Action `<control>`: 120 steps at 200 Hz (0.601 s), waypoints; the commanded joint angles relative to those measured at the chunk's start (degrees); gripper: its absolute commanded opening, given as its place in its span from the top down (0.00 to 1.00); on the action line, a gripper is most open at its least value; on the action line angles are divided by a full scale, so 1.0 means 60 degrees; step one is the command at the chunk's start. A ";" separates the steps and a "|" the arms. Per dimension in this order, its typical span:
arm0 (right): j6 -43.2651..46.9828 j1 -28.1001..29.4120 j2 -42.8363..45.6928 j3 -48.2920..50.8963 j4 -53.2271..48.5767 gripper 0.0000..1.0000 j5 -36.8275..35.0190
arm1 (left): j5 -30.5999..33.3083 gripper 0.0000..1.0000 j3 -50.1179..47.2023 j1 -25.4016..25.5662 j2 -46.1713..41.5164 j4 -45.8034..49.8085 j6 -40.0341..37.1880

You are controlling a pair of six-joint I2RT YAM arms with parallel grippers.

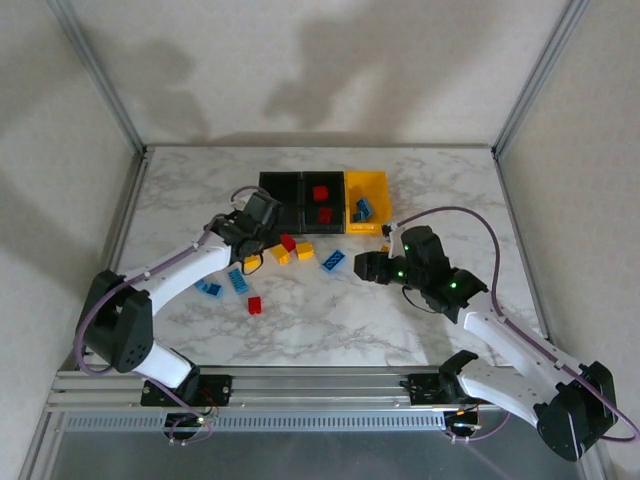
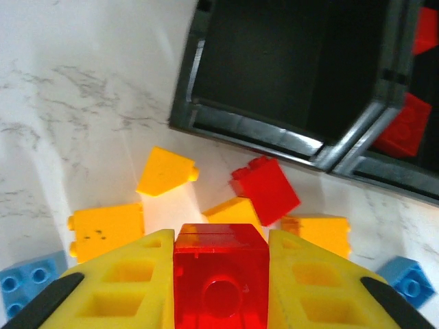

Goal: Sort the legos into containers by color
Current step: Pick up the lego from the center of the table, then place the lego in the container.

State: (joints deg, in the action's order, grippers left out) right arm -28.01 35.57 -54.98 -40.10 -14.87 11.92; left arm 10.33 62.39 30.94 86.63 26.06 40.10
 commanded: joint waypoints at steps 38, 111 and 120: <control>-0.0032 0.0078 0.0534 0.0263 0.0415 0.46 0.0138 | -0.0124 0.82 0.2245 0.0708 0.1042 0.0409 -0.0083; -0.0283 0.0081 0.1159 0.0717 0.0290 0.46 -0.0199 | 0.0090 0.83 0.6166 0.0980 0.4610 0.1203 -0.0766; -0.0298 0.0077 0.1205 0.0735 0.0235 0.46 -0.0236 | 0.0268 0.83 0.6625 0.0996 0.4987 0.1438 -0.0862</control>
State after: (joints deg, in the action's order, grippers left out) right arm -29.23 35.57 -49.21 -36.88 -13.08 11.75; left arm 10.13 95.26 36.16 112.07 29.58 38.09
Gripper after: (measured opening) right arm 0.539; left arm 0.269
